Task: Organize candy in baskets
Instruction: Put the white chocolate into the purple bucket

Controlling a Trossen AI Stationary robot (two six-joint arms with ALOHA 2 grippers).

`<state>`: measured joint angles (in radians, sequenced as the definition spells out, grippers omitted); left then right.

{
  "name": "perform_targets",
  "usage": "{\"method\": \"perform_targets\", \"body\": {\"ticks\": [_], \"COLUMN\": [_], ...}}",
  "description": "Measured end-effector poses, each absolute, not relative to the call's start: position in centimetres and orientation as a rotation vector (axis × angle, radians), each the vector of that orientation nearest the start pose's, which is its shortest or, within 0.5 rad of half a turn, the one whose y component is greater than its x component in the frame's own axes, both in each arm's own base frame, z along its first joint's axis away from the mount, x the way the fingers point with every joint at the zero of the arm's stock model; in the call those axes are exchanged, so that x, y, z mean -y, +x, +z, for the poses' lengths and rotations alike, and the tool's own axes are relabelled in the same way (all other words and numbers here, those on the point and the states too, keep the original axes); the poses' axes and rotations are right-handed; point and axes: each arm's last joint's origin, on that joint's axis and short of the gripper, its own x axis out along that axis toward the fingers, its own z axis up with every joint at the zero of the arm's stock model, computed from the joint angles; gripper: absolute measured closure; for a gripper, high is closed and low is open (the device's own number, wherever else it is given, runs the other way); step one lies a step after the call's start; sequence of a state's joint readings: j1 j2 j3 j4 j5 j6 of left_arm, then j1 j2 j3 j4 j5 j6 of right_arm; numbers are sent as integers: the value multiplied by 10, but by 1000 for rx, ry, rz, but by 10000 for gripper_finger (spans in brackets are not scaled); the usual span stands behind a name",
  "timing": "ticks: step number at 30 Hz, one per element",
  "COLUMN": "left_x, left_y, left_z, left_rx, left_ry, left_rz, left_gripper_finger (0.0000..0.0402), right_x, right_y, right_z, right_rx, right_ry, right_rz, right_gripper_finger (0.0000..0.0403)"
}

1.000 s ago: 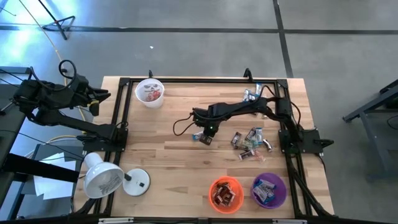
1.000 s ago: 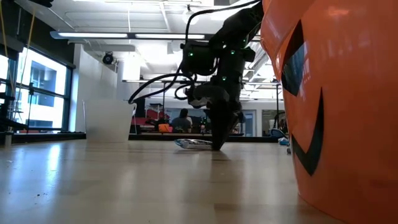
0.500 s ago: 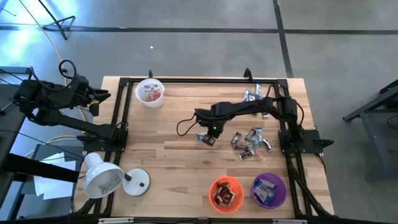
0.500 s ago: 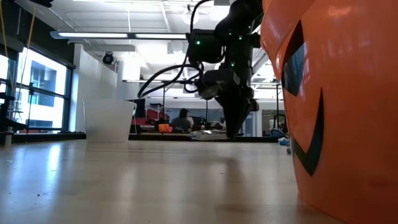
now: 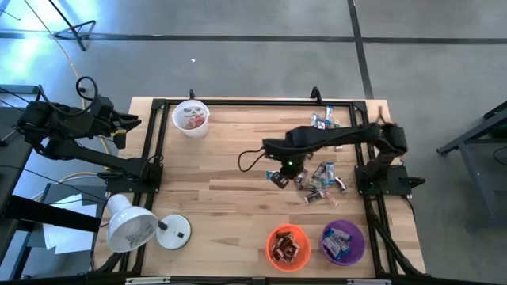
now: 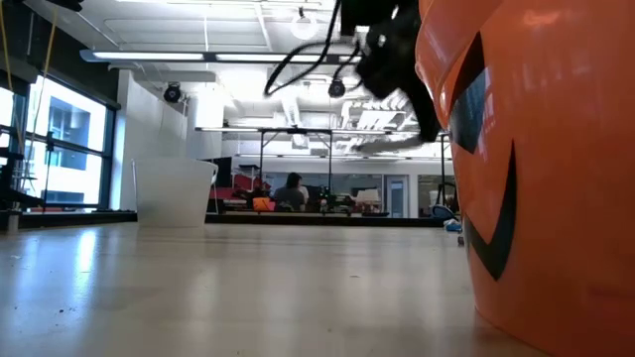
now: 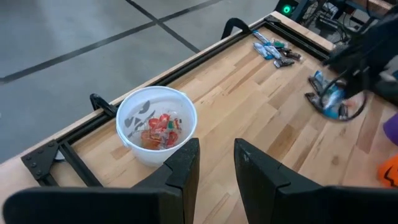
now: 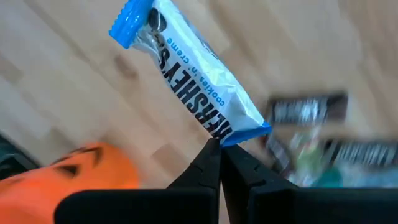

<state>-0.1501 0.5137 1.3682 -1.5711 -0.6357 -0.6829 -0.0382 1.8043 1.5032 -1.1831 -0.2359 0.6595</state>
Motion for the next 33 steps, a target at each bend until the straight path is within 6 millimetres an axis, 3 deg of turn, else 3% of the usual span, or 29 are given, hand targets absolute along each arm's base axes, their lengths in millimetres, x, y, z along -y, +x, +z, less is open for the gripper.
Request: {"method": "perform_targets", "body": {"ticks": [6, 11, 17, 23, 28, 33], "left_x": [-21, -21, -21, -21, -21, -21], "left_y": [-23, -23, -23, -23, -23, -23], "left_z": [398, 398, 398, 398, 398, 398], "left_rx": [-495, -503, -508, -508, -495, -480], "left_ry": [-309, -280, -270, -272, -314, -358], "left_rz": [647, 641, 636, 634, 645, 658], "left_gripper_finger": [313, 313, 313, 313, 313, 313], "right_x": [-33, -80, -145, -196, -225, -235], "right_y": [311, 288, 259, 224, 195, 175], "right_z": [294, 315, 318, 318, 318, 316], "right_rx": [-1399, -1341, -1432, -1519, -1586, -1582], "right_ry": [928, 1094, 1241, 1350, 1368, 1317], "right_rz": [-453, -539, -629, -775, -866, -944], "right_gripper_finger": [403, 403, 403, 403, 403, 403]}}
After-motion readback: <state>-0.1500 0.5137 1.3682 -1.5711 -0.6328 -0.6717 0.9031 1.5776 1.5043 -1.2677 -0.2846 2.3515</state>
